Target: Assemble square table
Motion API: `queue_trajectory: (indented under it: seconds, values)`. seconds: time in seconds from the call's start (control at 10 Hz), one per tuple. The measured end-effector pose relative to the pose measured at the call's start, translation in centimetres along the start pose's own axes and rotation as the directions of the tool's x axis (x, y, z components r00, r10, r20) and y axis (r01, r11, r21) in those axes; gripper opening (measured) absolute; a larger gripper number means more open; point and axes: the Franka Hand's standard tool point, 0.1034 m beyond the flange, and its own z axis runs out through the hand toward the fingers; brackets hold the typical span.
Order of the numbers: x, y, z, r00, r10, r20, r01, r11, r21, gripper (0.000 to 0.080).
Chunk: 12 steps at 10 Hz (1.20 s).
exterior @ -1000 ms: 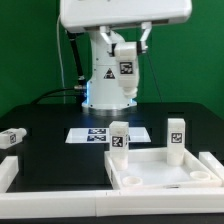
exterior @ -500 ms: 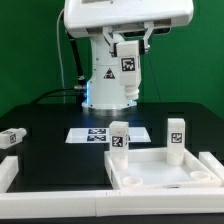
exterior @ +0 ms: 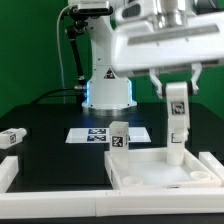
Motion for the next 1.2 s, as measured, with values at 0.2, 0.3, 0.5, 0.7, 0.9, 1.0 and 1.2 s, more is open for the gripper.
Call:
queue_trajectory:
  seconds: [0.2,0.3,0.5,0.7,0.9,1.0,1.2]
  values:
    - [-1.1,0.3,0.8,1.000,0.030,-0.006,-0.030,1.000,-0.010,0.0291]
    - [-1.2,0.4,0.9,1.000,0.029,-0.003,-0.029,1.000,-0.012,0.0291]
    - [-1.3,0.3,0.9,1.000,0.016,-0.001,-0.016,1.000,-0.012,0.0291]
    - [-2.2,-0.6,1.8,1.000,-0.016,0.008,0.016,1.000,-0.012,0.0291]
    - [-2.6,-2.3,3.2,0.994,-0.112,-0.007,0.111,0.994,-0.022,0.0291]
    - [-2.6,-2.3,3.7,0.987,-0.155,-0.030,0.155,0.988,-0.024,0.0291]
    - [-2.7,-2.3,3.7,0.988,-0.153,-0.023,0.153,0.988,-0.026,0.0291]
